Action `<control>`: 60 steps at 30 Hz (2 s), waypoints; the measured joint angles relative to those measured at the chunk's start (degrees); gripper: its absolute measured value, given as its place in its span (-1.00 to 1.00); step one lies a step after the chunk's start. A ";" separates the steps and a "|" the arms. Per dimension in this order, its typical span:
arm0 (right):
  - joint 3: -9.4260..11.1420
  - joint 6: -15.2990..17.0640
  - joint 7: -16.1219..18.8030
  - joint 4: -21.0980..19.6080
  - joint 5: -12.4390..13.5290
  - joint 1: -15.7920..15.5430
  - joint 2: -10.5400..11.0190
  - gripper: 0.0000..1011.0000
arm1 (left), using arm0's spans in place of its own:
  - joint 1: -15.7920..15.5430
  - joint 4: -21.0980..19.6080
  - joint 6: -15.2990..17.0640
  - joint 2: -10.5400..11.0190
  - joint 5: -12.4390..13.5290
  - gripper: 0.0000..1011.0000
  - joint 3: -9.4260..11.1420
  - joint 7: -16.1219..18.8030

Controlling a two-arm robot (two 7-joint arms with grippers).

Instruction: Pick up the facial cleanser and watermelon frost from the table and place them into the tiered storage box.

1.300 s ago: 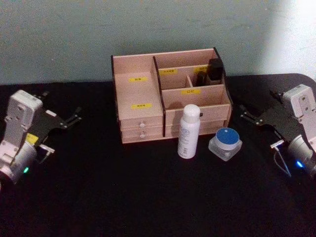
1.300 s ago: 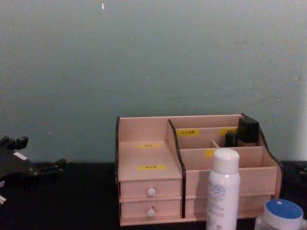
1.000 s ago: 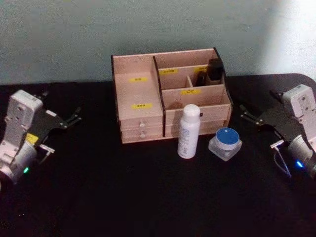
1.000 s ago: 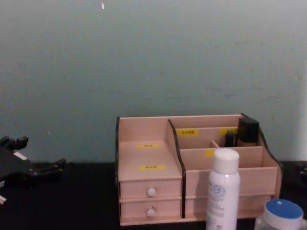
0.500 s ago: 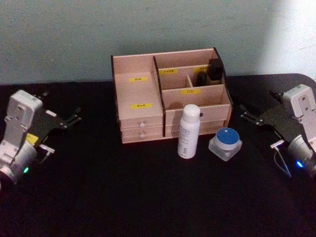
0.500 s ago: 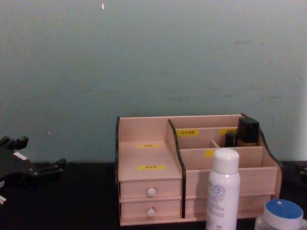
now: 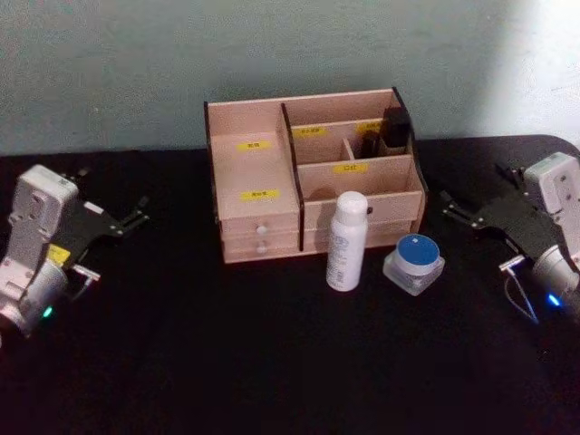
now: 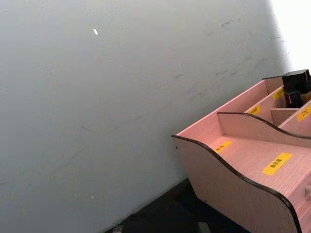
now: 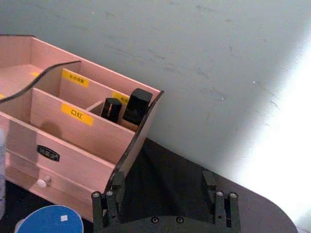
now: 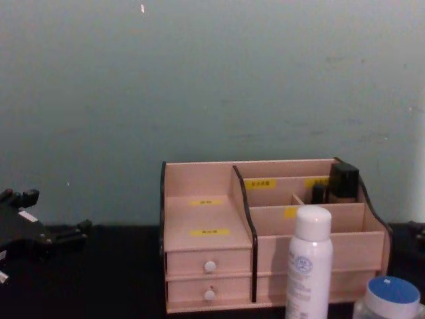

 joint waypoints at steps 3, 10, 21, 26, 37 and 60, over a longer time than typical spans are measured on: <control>0.95 0.00 1.18 -1.44 0.92 -1.08 0.54 0.98 | 0.00 0.00 0.00 0.00 0.00 0.98 0.00 0.00; 2.91 -0.50 5.17 -6.47 3.67 -4.62 2.54 0.98 | 0.00 0.00 0.00 0.00 0.00 0.98 0.00 0.00; 2.77 -2.95 14.39 -11.22 7.09 -7.19 3.49 0.98 | 0.00 0.00 0.00 0.00 0.00 0.98 0.00 0.00; 1.70 -3.39 18.52 -11.23 8.04 -7.18 2.75 0.98 | 0.00 0.00 0.00 0.00 0.00 0.98 0.00 0.00; 0.10 -0.96 24.86 -8.52 9.54 -5.39 0.38 0.98 | 0.00 0.00 0.00 0.00 0.00 0.98 0.00 0.00; -0.05 3.17 28.37 -1.27 7.95 -1.08 -5.29 0.98 | 0.00 0.00 0.00 0.00 0.00 0.98 0.00 0.00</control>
